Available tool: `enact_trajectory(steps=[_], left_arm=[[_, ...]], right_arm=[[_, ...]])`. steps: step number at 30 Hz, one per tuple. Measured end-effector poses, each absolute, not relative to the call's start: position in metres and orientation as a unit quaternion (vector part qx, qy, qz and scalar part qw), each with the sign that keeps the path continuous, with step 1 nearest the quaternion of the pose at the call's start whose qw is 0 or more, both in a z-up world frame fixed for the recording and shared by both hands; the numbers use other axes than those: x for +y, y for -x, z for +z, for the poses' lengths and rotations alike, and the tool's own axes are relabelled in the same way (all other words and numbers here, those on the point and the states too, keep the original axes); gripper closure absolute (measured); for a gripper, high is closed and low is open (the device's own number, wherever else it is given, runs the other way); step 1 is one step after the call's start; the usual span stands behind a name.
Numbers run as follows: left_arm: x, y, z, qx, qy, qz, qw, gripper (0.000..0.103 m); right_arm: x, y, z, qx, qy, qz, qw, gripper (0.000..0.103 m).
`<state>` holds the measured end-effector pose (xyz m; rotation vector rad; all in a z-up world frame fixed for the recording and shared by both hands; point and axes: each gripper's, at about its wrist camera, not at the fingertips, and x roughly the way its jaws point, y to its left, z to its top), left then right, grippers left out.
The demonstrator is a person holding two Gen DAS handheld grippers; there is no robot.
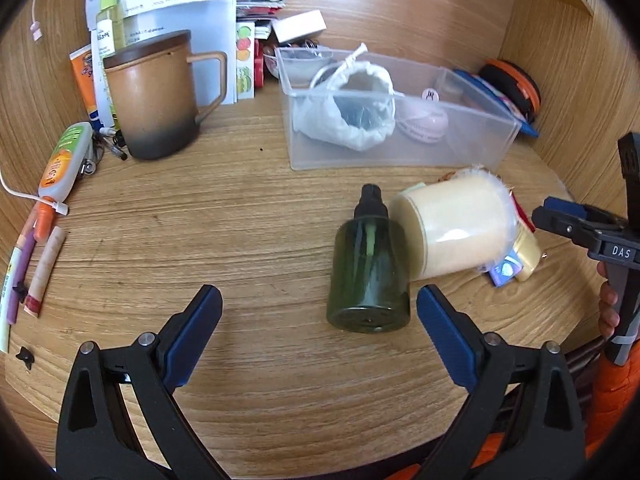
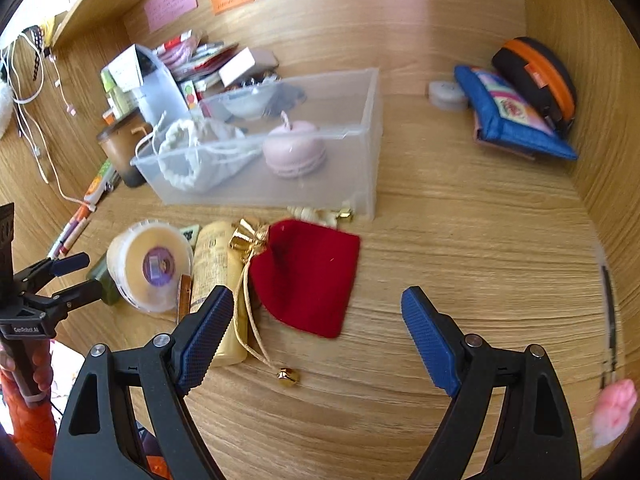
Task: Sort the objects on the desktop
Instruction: 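Move the left gripper to the green bottle while the right gripper approaches the red velvet pouch, then grasp the green bottle with the left gripper while the right gripper grasps the red velvet pouch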
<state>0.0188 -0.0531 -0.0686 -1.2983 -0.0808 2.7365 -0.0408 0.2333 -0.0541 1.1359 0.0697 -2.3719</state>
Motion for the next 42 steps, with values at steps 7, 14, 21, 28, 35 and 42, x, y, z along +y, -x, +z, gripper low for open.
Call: enact_trajectory(steps=[7, 14, 21, 28, 35, 42], left_arm=[[-0.053, -0.007, -0.077, -0.031, 0.438, 0.897, 0.050, 0.009], [-0.051, 0.006, -0.077, -0.023, 0.443, 0.895, 0.050, 0.025], [-0.052, 0.017, -0.077, -0.020, 0.440, 0.896, 0.055, 0.037], [-0.054, 0.025, -0.077, -0.027, 0.433, 0.899, 0.061, 0.039], [-0.060, 0.021, -0.073, -0.033, 0.423, 0.904, 0.050, 0.039], [-0.071, 0.010, -0.067, -0.044, 0.414, 0.908, 0.037, 0.039]], right_arm=[[0.222, 0.055, -0.068, 0.042, -0.423, -0.876, 0.227, 0.019], [0.214, 0.064, -0.076, 0.058, -0.433, -0.876, 0.205, 0.021], [0.204, 0.068, -0.076, 0.073, -0.437, -0.874, 0.200, 0.035], [0.188, 0.064, -0.076, 0.098, -0.425, -0.880, 0.190, 0.053], [0.198, 0.066, -0.072, 0.068, -0.418, -0.883, 0.204, 0.066], [0.210, 0.062, -0.068, 0.029, -0.408, -0.887, 0.216, 0.082]])
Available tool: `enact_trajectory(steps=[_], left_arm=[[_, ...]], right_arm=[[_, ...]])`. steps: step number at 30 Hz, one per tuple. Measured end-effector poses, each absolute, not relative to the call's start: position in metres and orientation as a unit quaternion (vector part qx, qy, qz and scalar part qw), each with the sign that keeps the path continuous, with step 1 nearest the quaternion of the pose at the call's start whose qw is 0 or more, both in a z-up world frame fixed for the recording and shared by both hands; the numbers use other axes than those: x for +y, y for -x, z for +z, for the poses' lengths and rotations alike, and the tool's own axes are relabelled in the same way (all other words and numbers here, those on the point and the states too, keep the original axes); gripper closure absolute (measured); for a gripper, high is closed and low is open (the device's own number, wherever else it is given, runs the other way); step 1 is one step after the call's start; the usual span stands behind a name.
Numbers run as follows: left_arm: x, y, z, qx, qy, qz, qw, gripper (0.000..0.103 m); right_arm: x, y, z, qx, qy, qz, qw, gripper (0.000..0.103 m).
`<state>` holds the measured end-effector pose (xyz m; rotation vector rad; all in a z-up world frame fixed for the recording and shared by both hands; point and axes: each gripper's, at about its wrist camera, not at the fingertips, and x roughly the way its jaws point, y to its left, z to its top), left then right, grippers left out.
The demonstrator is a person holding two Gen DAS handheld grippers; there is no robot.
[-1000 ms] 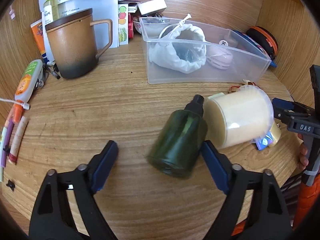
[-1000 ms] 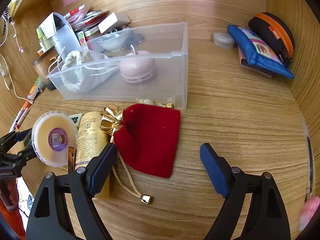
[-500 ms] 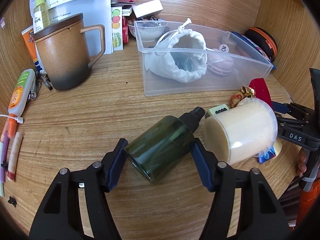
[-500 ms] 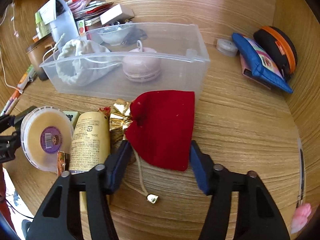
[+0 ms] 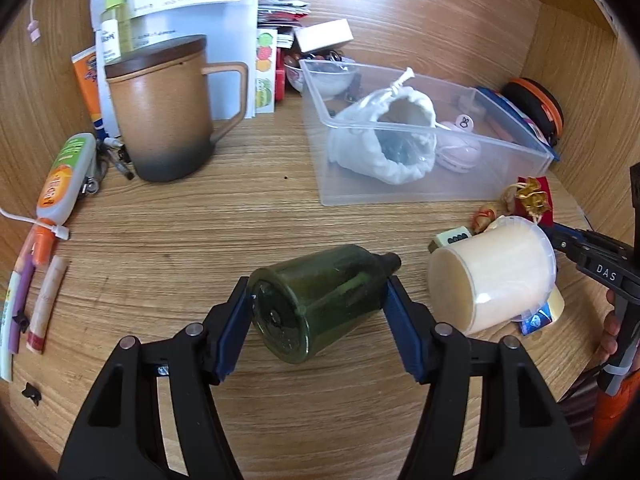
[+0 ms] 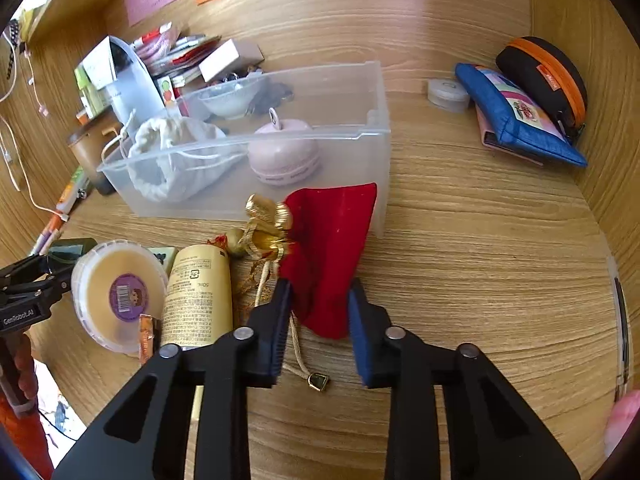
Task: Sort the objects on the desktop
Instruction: 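Grasp the green bottle with the left gripper while the right gripper grasps the red velvet pouch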
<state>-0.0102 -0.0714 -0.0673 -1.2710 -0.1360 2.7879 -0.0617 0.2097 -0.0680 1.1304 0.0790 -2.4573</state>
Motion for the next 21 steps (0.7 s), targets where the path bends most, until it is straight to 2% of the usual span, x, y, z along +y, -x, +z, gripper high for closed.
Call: enact_trajectory(steps=[3, 21], left_arm=[[-0.074, 0.008, -0.065, -0.048, 0.411, 0.910, 0.035, 0.039], [-0.073, 0.001, -0.036, -0.051, 0.374, 0.926, 0.028, 0.039]], right_arm=[[0.211, 0.059, -0.067, 0.028, -0.405, -0.887, 0.221, 0.092], [0.243, 0.042, -0.034, -0.016, -0.362, -0.905, 0.224, 0.094]])
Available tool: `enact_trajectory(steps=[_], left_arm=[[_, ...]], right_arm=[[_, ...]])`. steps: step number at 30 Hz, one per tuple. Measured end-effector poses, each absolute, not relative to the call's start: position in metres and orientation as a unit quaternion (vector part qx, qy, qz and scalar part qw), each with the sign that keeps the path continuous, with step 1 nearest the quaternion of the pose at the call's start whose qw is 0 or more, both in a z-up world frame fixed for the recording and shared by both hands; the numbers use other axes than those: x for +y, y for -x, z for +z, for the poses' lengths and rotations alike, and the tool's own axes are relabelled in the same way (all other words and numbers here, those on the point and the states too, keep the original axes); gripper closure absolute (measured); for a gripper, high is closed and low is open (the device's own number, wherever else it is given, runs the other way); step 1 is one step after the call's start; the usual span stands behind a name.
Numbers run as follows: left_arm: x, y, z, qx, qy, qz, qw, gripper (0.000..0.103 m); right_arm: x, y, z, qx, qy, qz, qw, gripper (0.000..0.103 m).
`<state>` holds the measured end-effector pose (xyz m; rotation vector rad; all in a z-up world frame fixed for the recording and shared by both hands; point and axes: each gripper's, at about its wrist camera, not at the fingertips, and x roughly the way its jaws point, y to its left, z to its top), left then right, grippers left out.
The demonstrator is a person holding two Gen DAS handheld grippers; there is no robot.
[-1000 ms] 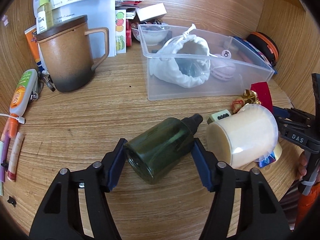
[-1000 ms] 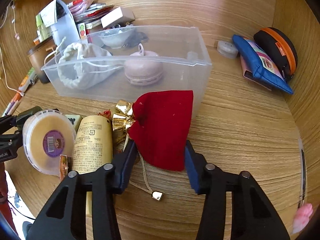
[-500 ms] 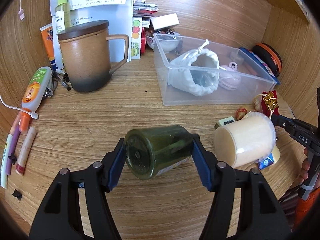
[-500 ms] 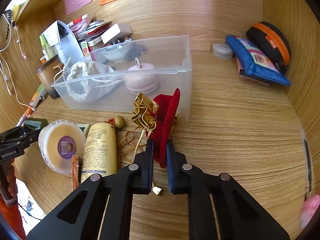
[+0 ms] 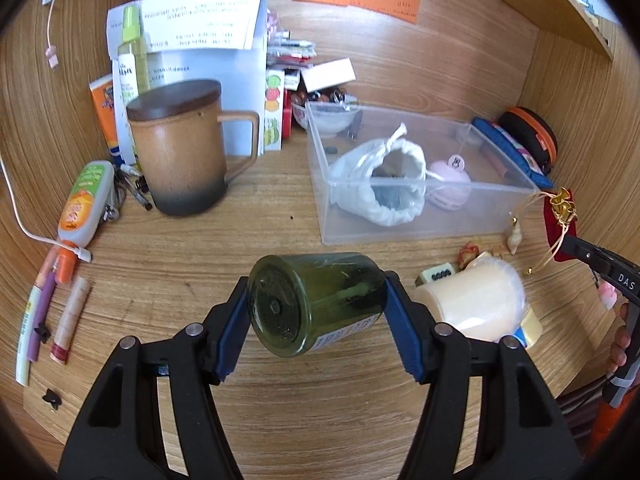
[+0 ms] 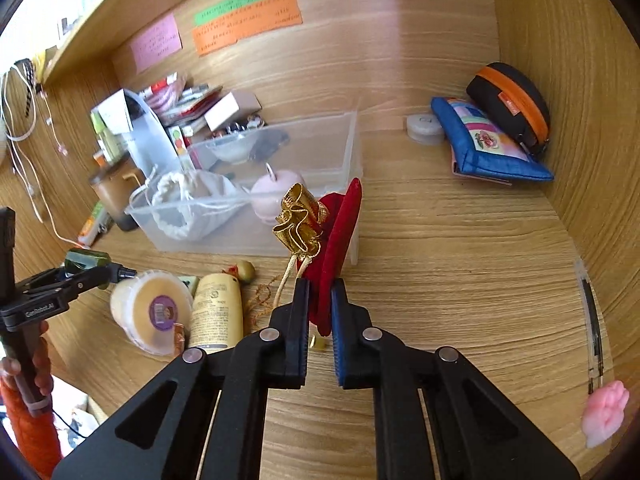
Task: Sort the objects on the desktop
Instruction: 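Grasp the green bottle with the left gripper while the right gripper grasps the red velvet pouch, then carry the green bottle and red pouch over the clear plastic box with both grippers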
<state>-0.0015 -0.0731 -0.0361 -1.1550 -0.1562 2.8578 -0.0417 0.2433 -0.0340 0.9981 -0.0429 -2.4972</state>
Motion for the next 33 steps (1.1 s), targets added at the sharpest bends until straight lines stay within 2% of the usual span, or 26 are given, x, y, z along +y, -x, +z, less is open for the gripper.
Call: enact_trajectory(steps=[11, 33], left_arm=[[-0.063, -0.001, -0.005, -0.039, 0.342, 0.938, 0.035, 0.039], [-0.036, 0.028, 0.071, -0.020, 0.281, 0.956, 0.076, 0.039]], right_arm=[[0.259, 0.034, -0.007, -0.032, -0.337, -0.911, 0.235, 0.094], [0.241, 0.037, 0.053, -0.008, -0.271, -0.922, 0.276, 0.094]])
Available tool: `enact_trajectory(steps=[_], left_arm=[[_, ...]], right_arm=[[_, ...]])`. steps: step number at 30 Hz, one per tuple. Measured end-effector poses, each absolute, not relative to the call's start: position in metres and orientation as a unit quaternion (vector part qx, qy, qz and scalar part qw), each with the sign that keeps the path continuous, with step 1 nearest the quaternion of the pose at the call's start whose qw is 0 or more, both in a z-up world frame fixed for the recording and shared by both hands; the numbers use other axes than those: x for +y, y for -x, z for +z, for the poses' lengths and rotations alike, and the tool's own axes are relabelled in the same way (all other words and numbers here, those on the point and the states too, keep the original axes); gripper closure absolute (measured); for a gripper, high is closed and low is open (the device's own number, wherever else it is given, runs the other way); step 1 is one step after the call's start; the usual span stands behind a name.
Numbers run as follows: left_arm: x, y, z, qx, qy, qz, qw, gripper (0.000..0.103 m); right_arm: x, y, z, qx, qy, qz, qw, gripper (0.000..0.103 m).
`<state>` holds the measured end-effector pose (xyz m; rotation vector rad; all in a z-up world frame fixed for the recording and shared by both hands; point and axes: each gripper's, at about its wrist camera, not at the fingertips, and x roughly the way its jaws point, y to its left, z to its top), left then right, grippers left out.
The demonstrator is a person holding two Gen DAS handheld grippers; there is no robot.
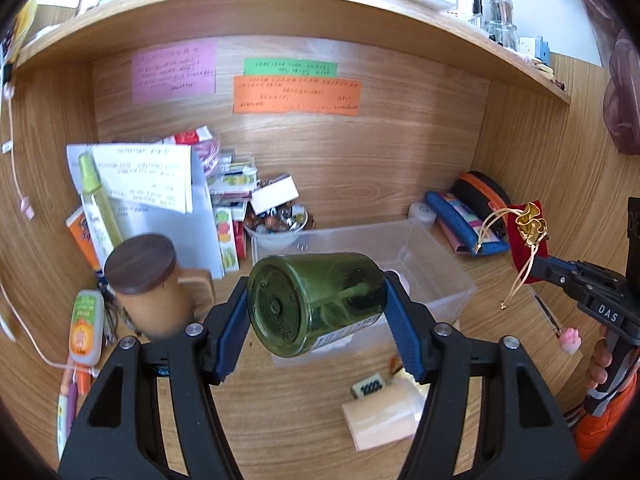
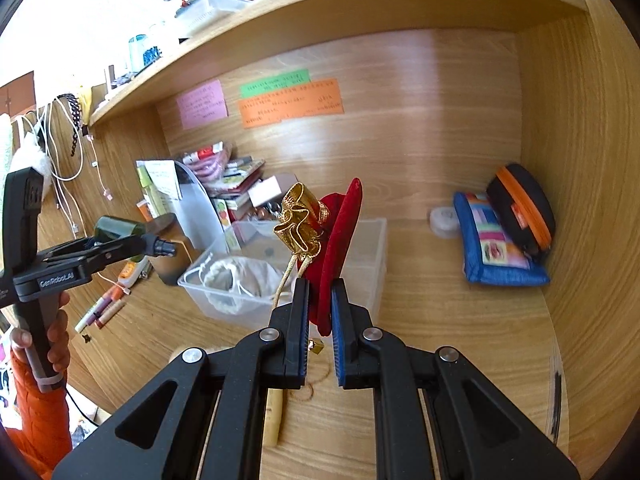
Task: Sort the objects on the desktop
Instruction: 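Carry the green bottle and red pouch over the clear plastic box with both grippers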
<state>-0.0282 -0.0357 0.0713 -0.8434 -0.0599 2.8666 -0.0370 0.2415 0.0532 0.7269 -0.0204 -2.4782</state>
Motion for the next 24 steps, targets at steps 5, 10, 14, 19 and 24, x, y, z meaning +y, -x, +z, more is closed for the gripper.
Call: enact_trajectory(steps=[5, 10, 14, 19, 24], left_arm=[[-0.030, 0.045, 0.082, -0.014, 0.281, 0.956, 0.083, 0.039], [-0.023, 0.060, 0.089, -0.006, 0.280, 0.956, 0.083, 0.039], [-0.019, 0.072, 0.093, -0.004, 0.281, 0.956, 0.084, 0.039], [-0.016, 0.092, 0.091, -0.002, 0.289, 0.953, 0.088, 0.039], [-0.012, 0.115, 0.078, 0.004, 0.306, 0.948, 0.090, 0.039]], right_arm=[[0.233, 0.047, 0.064, -0.006, -0.259, -0.922, 0.286, 0.094], [0.225, 0.057, 0.074, -0.006, -0.247, -0.922, 0.298, 0.094], [0.218, 0.065, 0.081, 0.003, -0.240, -0.922, 0.303, 0.094], [0.210, 0.080, 0.082, 0.013, -0.242, -0.920, 0.309, 0.094], [0.200, 0.101, 0.071, 0.027, -0.261, -0.916, 0.304, 0.094]])
